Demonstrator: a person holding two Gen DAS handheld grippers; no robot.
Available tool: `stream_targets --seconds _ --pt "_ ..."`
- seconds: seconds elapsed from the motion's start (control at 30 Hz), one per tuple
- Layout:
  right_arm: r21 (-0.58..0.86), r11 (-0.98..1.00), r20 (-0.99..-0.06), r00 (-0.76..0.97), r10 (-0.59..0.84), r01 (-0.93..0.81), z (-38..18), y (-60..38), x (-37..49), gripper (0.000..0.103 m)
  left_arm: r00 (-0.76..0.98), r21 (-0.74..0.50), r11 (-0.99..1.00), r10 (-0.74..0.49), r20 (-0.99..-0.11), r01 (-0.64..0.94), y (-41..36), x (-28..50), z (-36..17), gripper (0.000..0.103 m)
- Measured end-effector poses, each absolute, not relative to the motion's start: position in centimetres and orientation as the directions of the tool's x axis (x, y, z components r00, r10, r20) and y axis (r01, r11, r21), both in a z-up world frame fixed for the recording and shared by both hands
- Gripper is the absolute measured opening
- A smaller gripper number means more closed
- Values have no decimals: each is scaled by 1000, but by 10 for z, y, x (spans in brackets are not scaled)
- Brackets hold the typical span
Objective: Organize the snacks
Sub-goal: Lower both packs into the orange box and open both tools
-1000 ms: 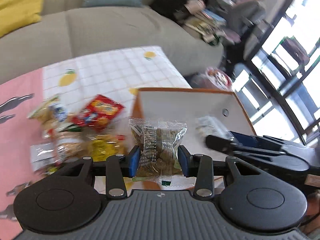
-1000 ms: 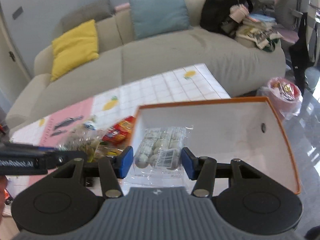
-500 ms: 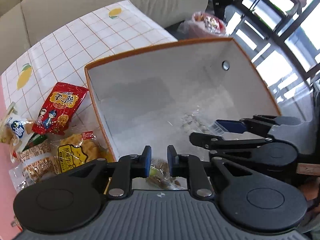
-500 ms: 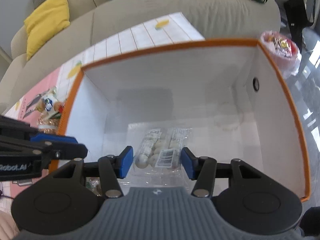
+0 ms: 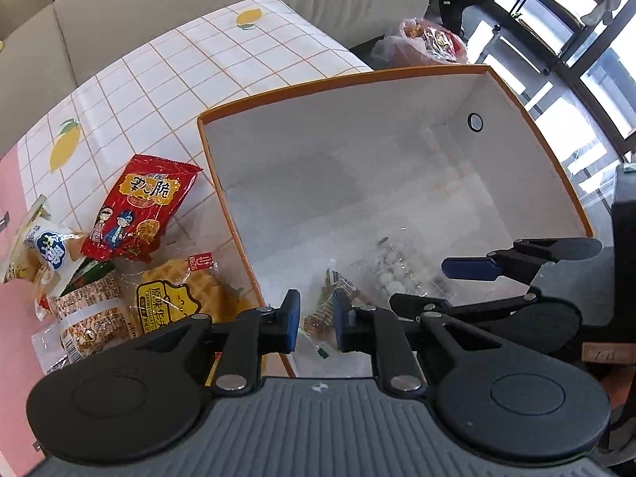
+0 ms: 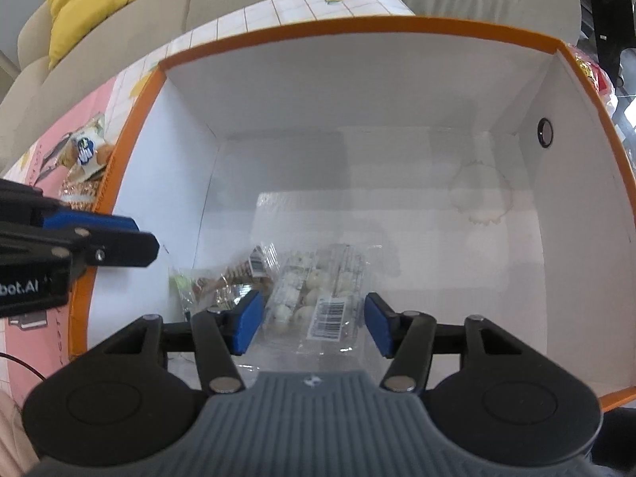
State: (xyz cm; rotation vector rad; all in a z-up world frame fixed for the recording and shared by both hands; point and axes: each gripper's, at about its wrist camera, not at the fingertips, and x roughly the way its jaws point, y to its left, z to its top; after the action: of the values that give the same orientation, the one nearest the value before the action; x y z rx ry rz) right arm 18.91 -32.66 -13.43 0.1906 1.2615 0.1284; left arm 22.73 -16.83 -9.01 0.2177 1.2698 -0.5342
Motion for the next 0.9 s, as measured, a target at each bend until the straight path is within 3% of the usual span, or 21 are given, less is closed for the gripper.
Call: stream_targets --seconds 0.27,0.5,0.7,0.9 --pt "129 992 -932 340 123 -3 -120 -315 180 80 237 -142 854 -293 -926 501 -154 216 -75 19" --pt "109 993 -885 460 72 54 -88 -299 158 86 331 -116 837 -334 -883 534 -123 192 -52 21" --pt "160 979 -774 632 46 125 -51 -275 121 92 399 -89 826 -359 -844 556 -81 163 -39 24" --pt "186 976 -679 733 46 111 -34 -237 94 94 500 35 829 -301 -812 557 -29 131 -40 27"
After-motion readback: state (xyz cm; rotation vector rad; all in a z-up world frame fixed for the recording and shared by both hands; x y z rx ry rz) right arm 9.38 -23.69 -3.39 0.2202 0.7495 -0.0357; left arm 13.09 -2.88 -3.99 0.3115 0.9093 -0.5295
